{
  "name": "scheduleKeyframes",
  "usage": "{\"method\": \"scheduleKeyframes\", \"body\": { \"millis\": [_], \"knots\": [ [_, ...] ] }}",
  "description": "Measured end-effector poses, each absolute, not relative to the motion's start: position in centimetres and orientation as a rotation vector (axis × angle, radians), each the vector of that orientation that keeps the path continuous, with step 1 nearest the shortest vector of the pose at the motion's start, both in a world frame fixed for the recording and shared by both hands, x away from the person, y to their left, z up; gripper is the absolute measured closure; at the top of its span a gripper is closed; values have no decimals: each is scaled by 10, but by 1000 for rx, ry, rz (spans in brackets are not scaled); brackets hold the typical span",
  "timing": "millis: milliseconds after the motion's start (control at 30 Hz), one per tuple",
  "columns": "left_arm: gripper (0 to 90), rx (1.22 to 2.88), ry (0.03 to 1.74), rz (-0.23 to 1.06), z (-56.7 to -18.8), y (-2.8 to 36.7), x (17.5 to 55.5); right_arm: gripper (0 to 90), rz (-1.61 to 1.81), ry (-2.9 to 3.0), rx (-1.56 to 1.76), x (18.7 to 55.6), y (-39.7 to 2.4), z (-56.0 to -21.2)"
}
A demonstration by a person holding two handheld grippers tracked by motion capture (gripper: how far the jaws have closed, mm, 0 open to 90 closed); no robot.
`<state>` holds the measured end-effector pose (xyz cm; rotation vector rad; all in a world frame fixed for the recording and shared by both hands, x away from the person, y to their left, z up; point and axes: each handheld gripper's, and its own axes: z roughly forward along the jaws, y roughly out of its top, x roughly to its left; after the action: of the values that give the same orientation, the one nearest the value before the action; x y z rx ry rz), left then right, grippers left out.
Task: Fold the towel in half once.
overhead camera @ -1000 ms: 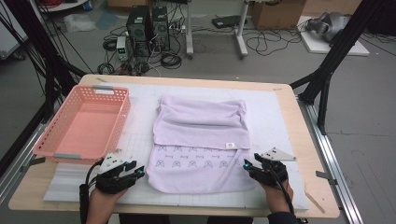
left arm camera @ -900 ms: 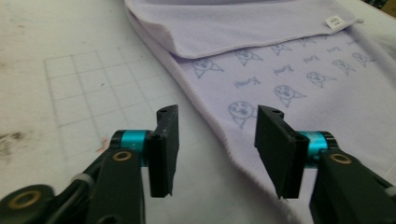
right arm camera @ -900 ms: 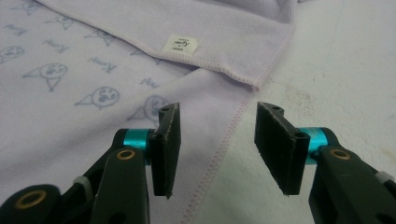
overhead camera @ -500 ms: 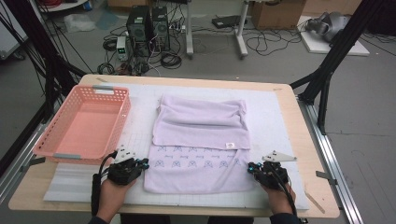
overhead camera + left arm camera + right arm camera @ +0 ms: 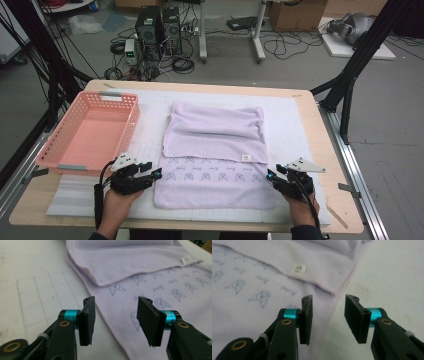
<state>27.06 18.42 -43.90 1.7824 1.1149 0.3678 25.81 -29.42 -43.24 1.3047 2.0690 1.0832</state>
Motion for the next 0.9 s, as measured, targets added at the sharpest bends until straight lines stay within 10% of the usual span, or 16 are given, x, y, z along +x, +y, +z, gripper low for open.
{"method": "scheduleKeyframes", "body": {
  "millis": [400,633,900],
  "knots": [
    [531,1852,1154,419,-445,162,337,699,1003,2149,1207,304,-270,-447],
    [860,1968,1059,542,-450,152,339,870,988,2178,1149,310,-271,-446],
    [867,1919,984,556,-440,156,320,868,1062,2158,1119,299,-278,-436]
  ]
}}
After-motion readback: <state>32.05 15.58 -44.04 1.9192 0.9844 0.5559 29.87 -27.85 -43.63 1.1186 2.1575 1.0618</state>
